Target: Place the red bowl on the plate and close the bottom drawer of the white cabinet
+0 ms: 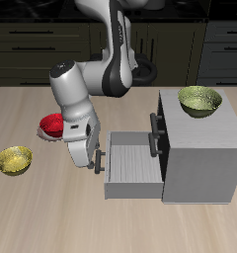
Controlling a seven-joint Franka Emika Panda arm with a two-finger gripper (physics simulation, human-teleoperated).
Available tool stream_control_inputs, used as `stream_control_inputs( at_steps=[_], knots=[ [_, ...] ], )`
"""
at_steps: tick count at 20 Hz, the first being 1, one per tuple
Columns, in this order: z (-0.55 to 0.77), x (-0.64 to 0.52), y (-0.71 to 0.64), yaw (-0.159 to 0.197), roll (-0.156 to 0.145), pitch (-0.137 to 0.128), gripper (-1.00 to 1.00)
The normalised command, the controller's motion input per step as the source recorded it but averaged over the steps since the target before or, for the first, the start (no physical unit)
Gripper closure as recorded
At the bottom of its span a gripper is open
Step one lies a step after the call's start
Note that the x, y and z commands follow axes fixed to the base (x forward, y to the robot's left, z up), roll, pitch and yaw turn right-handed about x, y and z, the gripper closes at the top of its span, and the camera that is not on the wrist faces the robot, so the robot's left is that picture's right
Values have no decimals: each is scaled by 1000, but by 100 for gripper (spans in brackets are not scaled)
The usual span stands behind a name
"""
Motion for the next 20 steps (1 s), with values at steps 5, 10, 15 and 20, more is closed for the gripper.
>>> stream_control_inputs(
  at_steps=[5,10,15,20],
  knots=[
    [-259,-85,57,17,19,54,-100],
    [-107,-39,25,-14,-10,39,-100],
    [-69,-143,-64,-11,-2,90,-100],
    [-53,-136,-87,-2,-5,70,-100]
  ],
)
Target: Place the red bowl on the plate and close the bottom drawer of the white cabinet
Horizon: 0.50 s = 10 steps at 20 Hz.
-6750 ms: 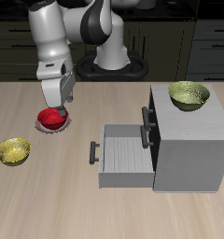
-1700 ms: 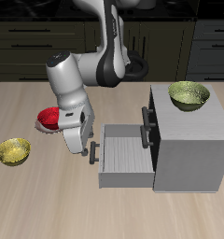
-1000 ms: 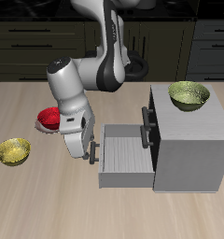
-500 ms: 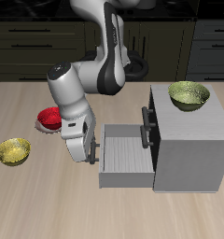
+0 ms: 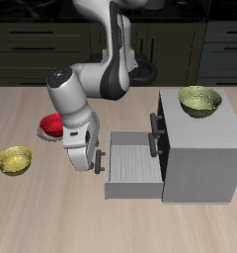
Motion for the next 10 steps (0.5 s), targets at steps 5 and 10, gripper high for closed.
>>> stream_control_inputs(
  at_steps=[5,10],
  knots=[
    [-60,-45,-126,-27,-28,41,-100],
    [-52,47,-8,1,-2,10,-100]
  ],
)
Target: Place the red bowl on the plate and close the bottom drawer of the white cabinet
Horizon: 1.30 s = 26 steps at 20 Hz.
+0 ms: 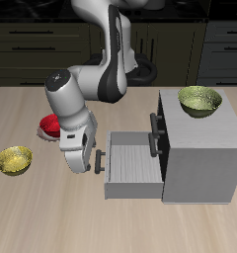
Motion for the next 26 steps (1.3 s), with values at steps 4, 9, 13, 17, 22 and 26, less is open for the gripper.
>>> stream_control_inputs(
  at_steps=[4,9,13,17,22,26],
  knots=[
    [-39,89,73,-9,8,-2,-100],
    [30,113,91,10,14,-18,-100],
    [0,90,46,2,6,-29,-100],
    [13,86,81,-1,5,-34,-100],
    [93,134,108,-13,14,-49,-100],
    [20,116,85,1,19,-10,-100]
  ],
)
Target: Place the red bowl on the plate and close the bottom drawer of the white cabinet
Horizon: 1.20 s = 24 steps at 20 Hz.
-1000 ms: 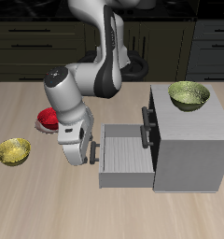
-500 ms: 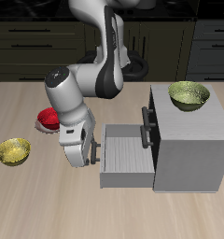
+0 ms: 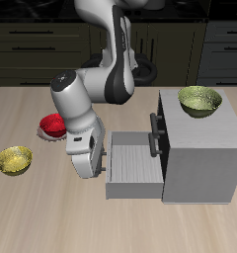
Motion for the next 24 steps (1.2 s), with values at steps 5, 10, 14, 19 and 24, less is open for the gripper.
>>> stream_control_inputs(
  at_steps=[5,10,14,19,24],
  knots=[
    [-17,142,206,-17,31,-13,-100],
    [49,122,171,-9,25,-17,-100],
    [29,123,217,-18,26,-13,-100],
    [26,136,338,-18,49,-20,-100],
    [52,92,154,-11,20,-40,-100]
  ],
)
